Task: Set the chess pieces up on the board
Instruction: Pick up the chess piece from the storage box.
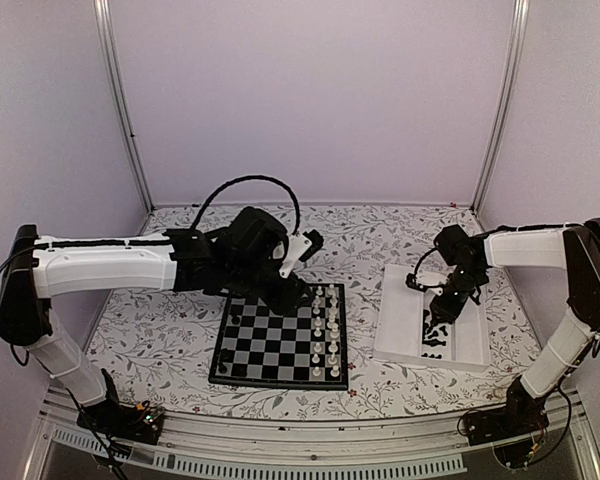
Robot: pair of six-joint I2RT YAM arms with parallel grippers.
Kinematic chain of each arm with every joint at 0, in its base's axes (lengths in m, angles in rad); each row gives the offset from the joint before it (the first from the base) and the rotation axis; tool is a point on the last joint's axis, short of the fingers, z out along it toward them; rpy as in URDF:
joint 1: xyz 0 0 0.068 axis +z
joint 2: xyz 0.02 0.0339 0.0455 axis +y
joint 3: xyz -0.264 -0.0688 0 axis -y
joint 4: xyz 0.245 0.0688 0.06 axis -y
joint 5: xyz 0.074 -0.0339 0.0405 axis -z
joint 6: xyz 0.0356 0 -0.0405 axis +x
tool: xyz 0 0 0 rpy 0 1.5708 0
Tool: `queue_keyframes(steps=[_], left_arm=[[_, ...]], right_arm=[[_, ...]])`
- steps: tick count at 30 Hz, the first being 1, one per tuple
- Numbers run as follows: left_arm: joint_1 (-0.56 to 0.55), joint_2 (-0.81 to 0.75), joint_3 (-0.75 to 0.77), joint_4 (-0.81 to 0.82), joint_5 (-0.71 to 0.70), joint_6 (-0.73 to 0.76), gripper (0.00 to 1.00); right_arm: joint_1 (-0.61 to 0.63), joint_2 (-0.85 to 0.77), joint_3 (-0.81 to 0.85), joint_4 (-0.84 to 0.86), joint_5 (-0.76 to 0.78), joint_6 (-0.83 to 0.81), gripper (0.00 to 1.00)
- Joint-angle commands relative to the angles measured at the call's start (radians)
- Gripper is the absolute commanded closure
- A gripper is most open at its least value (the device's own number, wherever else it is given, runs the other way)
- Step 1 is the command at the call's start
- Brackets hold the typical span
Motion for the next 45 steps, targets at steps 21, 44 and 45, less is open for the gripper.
queue_keyframes(steps=[21,44,45], left_arm=[[-0.01,0.018,-0.006,0.016,-0.001,0.008,0.53],[-0.01,0.035,0.009,0.002,-0.01,0.024,0.53],[-0.011,0.037,0.01,0.003,-0.009,0.023,0.53]], right_arm=[[0.012,-0.054,-0.082,-0.038,0.098,0.01,0.59],[0.012,-0.11,-0.122,-0.101,0.075,0.004,0.72],[0.011,-0.107,-0.123,-0.097,0.073,0.005,0.72]])
